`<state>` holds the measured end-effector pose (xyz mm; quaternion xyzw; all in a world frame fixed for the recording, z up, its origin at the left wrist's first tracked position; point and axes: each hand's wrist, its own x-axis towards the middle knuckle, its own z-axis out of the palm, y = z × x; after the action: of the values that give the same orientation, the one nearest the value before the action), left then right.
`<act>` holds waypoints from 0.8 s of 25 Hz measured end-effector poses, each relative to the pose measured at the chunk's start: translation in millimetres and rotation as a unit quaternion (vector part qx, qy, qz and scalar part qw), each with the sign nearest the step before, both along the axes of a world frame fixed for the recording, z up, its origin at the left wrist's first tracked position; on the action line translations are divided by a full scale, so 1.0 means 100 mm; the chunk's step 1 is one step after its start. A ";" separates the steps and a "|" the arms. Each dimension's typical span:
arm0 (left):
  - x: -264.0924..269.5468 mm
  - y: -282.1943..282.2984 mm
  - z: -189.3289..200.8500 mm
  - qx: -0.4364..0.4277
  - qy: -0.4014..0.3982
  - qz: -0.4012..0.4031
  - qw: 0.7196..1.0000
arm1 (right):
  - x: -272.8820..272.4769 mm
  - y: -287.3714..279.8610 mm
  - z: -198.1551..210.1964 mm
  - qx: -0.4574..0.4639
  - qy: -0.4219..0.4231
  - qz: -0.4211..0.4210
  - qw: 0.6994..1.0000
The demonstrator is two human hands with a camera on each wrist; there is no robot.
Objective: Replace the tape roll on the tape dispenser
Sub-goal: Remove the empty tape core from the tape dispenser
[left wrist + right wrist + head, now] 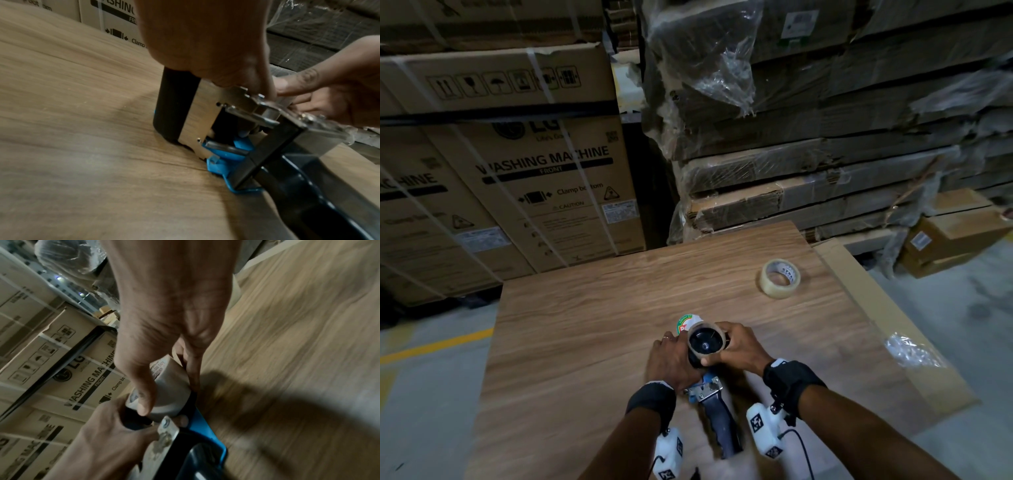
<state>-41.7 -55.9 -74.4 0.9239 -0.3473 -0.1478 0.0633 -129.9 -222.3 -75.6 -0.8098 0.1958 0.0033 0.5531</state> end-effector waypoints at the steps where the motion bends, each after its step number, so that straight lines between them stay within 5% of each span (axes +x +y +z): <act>1: 0.00 0.00 0.01 -0.007 0.007 0.006 1.000 | -0.01 0.00 0.01 0.002 -0.006 0.008 1.000; 20: -0.02 0.02 0.04 -0.067 0.049 0.049 0.995 | -0.03 -0.03 0.03 0.097 -0.055 -0.004 0.994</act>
<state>-43.9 -53.5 -70.6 0.9251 -0.3070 -0.1663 0.1494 -132.7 -225.5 -72.1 -0.7507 0.1671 -0.0247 0.6387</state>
